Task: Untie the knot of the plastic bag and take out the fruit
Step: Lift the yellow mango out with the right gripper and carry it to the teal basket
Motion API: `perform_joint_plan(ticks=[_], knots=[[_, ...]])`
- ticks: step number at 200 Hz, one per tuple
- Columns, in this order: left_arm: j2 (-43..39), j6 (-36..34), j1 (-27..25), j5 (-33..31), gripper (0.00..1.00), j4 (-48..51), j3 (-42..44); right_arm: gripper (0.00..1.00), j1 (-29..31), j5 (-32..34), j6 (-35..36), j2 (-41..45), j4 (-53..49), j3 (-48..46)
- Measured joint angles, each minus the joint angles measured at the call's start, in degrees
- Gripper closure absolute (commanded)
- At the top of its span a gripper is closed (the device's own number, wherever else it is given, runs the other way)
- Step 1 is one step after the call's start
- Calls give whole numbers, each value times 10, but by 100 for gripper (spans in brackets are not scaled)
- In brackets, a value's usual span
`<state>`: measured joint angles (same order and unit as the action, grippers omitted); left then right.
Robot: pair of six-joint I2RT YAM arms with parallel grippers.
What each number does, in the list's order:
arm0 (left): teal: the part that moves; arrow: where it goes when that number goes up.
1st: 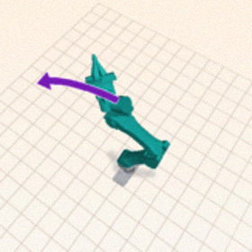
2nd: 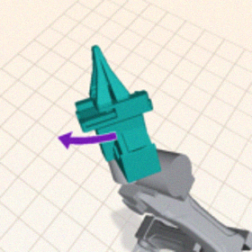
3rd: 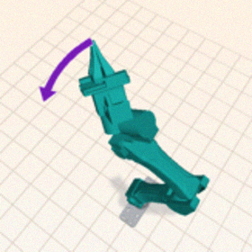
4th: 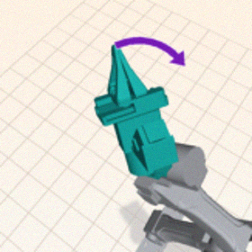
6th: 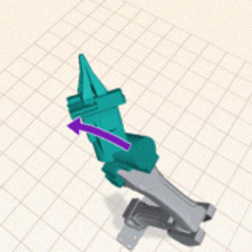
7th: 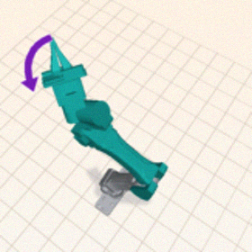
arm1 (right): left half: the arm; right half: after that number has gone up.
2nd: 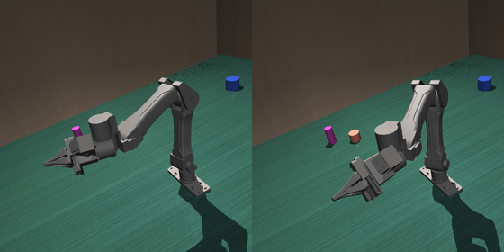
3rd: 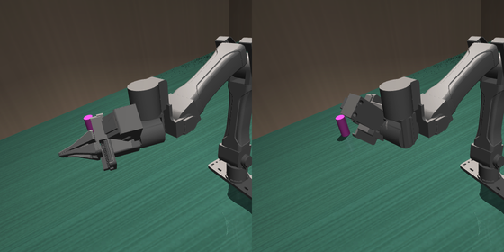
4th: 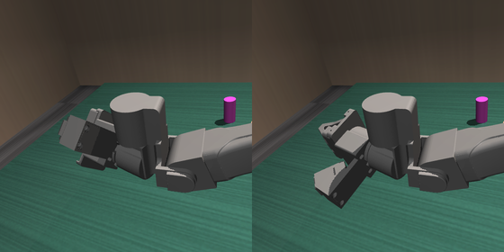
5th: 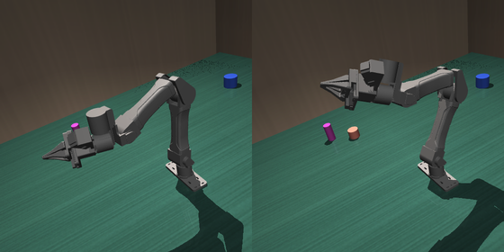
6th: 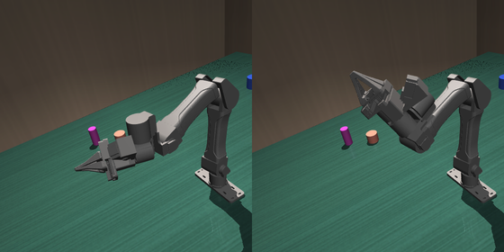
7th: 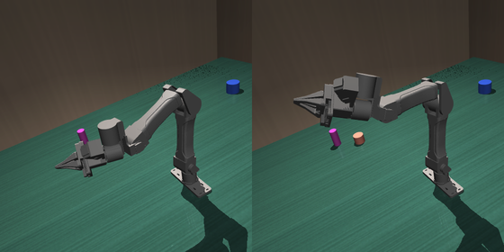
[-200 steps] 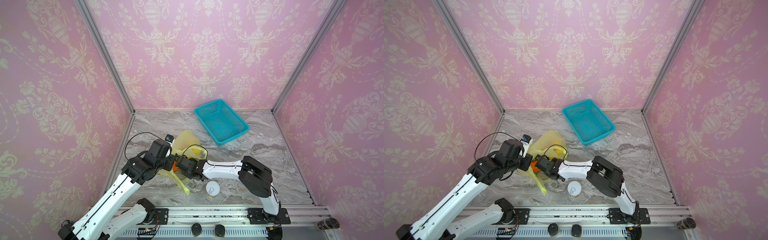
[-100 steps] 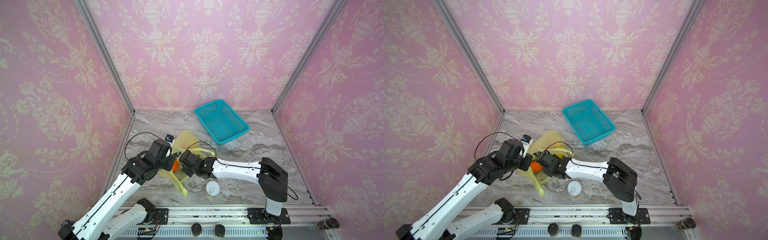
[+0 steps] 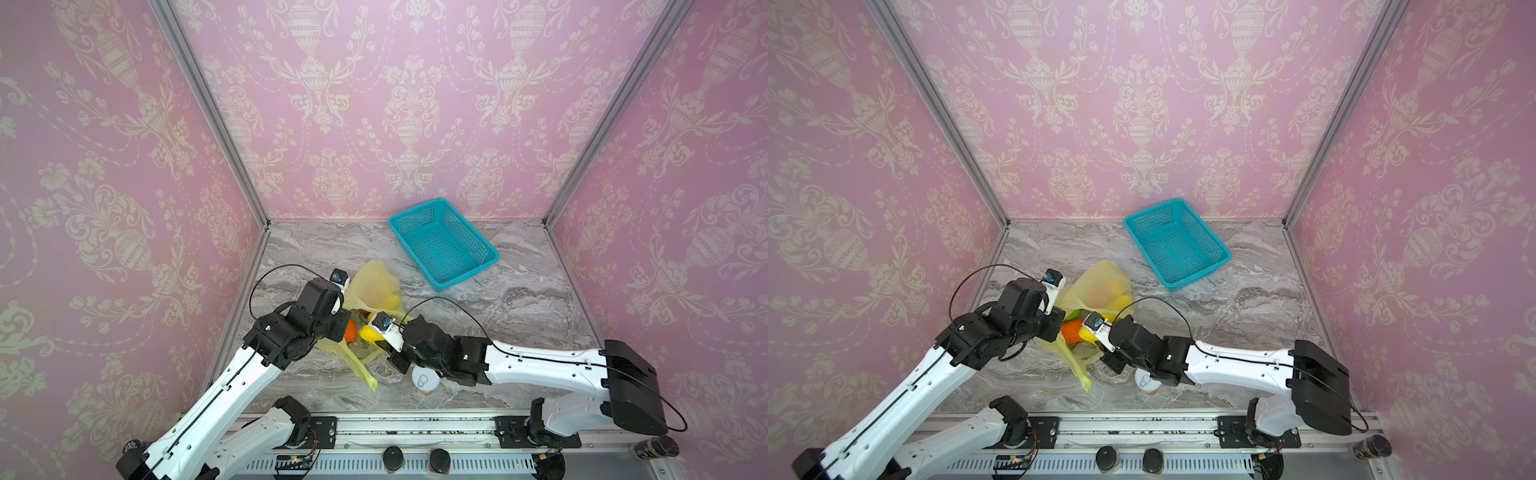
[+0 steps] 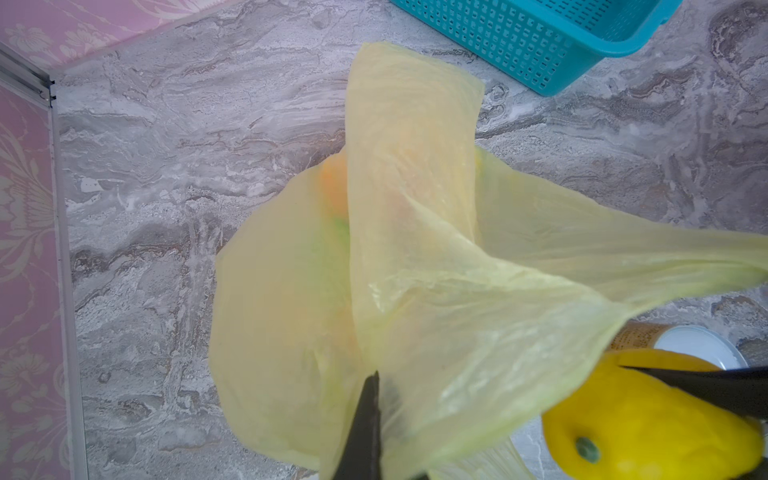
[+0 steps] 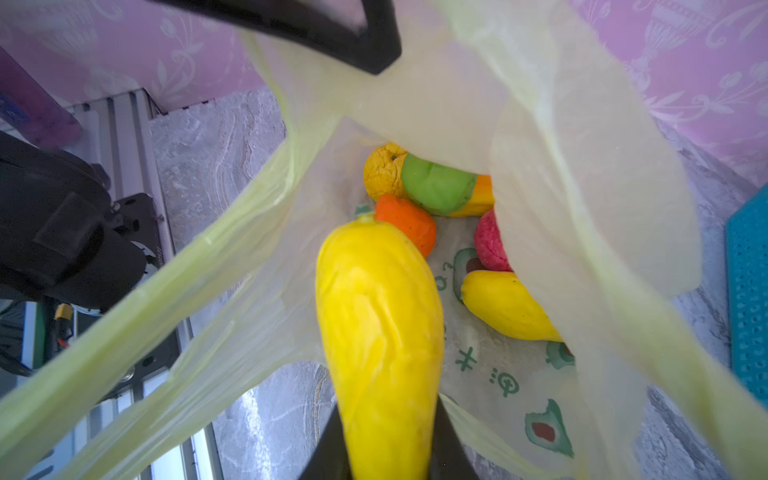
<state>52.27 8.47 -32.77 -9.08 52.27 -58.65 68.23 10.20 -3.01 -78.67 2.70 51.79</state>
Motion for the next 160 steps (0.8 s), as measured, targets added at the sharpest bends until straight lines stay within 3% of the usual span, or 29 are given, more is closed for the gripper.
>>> perform_joint_plan(ticks=[43, 97, 124, 160], knots=[[1, 0, 0, -3, 100, 0, 0, 98, -24, -4, -15, 157, 72, -76], [22, 8, 0, 7, 100, 1, -1, 100, -125, 13, -69, 290, 80, -110], [30, 17, 0, 15, 100, 0, 0, 100, -195, 35, -104, 288, 52, -100], [5, 21, 0, 19, 100, -6, 11, 100, -292, 48, -159, 175, -12, -38]])
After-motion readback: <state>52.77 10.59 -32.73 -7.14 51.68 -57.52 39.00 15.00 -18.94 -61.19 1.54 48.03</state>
